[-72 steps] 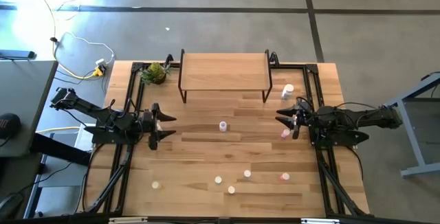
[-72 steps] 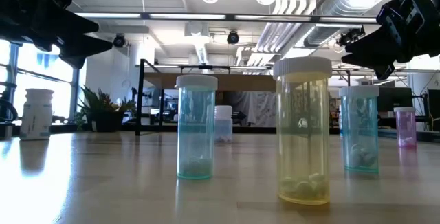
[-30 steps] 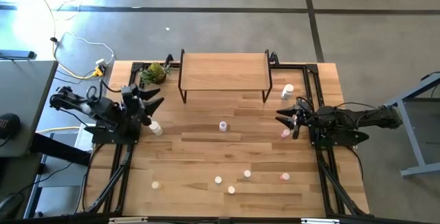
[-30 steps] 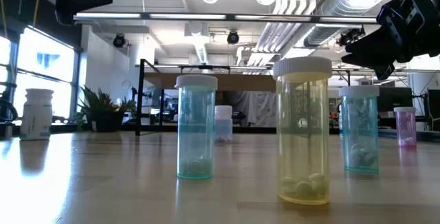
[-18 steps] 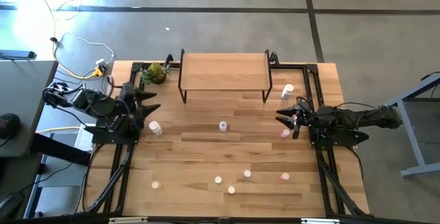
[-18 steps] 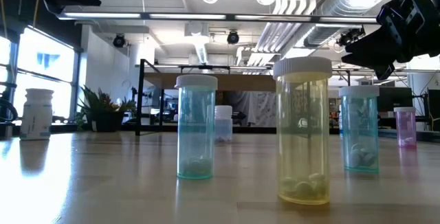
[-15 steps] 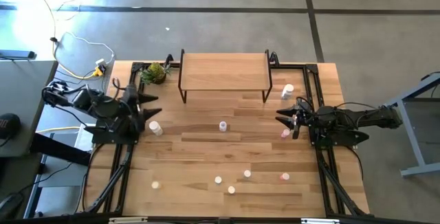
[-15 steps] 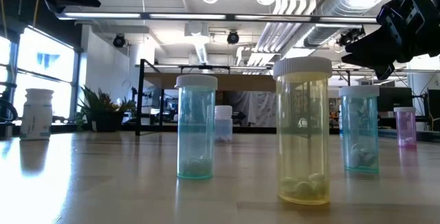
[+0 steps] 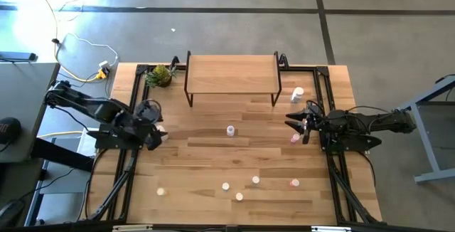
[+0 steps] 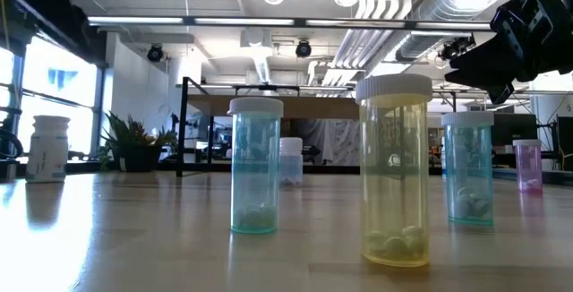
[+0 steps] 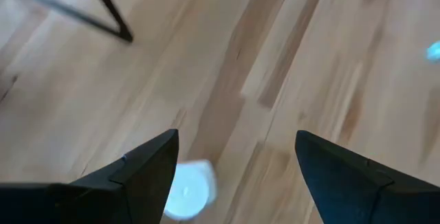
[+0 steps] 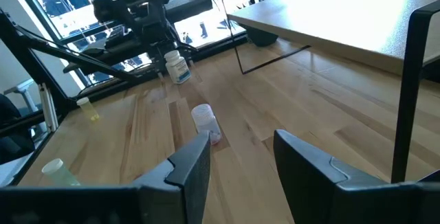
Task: Pick and place medicine bottles onto shelf by color
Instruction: Put the left white pill bottle on the shelf
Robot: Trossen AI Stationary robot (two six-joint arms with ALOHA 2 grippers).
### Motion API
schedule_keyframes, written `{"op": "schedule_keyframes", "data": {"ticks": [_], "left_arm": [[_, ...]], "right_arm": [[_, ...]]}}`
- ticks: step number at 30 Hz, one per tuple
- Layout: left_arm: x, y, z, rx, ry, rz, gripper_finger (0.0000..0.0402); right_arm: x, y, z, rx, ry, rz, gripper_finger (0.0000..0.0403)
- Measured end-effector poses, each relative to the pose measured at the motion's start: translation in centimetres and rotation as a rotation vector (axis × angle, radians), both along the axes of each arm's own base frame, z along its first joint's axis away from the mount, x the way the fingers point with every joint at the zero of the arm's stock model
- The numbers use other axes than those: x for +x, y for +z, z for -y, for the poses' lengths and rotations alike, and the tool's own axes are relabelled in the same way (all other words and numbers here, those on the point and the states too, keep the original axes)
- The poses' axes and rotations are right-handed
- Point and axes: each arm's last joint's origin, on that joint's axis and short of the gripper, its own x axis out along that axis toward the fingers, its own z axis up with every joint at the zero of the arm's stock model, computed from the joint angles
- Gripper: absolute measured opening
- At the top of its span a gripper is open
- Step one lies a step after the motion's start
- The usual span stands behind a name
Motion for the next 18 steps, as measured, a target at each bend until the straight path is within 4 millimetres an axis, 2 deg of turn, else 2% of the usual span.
{"op": "schedule_keyframes", "data": {"ticks": [6,9,18], "left_arm": [[0.6,-1.0,0.3,0.007,-0.008,-0.147,0.028],[0.8,-1.4,0.3,-0.033,0.041,-0.187,0.028],[2.1,-2.4,-1.2,-0.272,0.539,-0.208,0.028]], "right_arm": [[0.0,0.0,0.0,0.0,0.0,0.0,0.0152],[0.0,0.0,0.0,0.0,0.0,0.0,0.0152],[0.0,0.0,0.0,0.0,0.0,0.0,0.0152]]}}
